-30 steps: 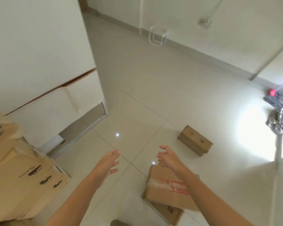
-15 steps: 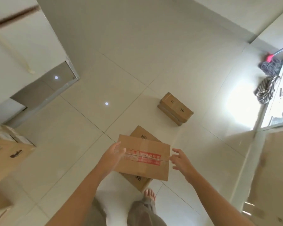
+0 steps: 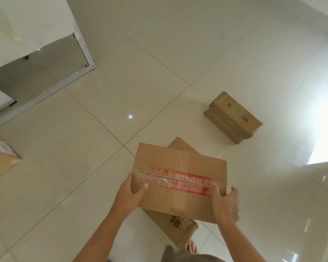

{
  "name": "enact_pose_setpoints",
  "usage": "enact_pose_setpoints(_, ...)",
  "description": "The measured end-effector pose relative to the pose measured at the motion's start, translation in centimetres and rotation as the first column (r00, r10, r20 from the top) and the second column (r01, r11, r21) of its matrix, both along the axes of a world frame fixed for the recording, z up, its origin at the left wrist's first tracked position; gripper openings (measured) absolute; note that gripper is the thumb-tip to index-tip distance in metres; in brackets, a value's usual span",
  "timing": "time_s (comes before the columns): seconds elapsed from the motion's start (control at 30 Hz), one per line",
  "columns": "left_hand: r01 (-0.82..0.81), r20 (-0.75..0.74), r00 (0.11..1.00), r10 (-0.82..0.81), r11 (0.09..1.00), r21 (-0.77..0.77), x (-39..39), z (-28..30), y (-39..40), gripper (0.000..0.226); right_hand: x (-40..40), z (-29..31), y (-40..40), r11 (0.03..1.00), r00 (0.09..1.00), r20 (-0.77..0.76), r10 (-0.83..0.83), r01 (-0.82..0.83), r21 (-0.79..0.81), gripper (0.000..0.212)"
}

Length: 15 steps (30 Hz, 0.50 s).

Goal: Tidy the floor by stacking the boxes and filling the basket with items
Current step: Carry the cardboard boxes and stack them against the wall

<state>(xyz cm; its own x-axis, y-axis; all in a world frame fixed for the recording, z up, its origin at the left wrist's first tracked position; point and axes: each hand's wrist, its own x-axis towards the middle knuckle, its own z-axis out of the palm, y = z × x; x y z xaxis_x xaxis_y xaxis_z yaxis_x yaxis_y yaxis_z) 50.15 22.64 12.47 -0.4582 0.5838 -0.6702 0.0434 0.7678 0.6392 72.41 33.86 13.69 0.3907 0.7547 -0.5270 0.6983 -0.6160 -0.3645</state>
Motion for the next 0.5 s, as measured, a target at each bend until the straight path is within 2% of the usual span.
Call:
enact_pose_setpoints(0.1, -0.025, -0.171, 0.984, 0.054, 0.986, 0.164, -1.4, -0.7, -0.9, 0.044, -2.5, 0.6, 0.2, 0.985, 0.996, 0.023, 0.087, -0.089, 0.146, 0.064)
enact_pose_setpoints(0.23, -0.203, -0.222, 0.922, 0.318, 0.883, 0.423, -5.8, -1.0, -1.4, 0.040, -7.2, 1.4, 1.8, 0.909, 0.958, -0.057, 0.282, -0.248, 0.336, 0.054)
enact_pose_setpoints(0.37, -0.246, -0.286, 0.813, 0.507, 0.744, 0.621, -12.8, -2.9, -1.2, 0.037, -13.7, 0.4, 3.4, 0.775, 0.816, -0.233, 0.529, -0.352, 0.525, 0.061)
enact_pose_setpoints(0.5, -0.168, -0.397, 0.682, 0.614, 0.661, 0.731, -18.7, -5.6, -2.0, 0.033, -19.7, -3.8, 3.7, 0.614, 0.658, -0.275, 0.701, -0.361, 0.702, 0.066)
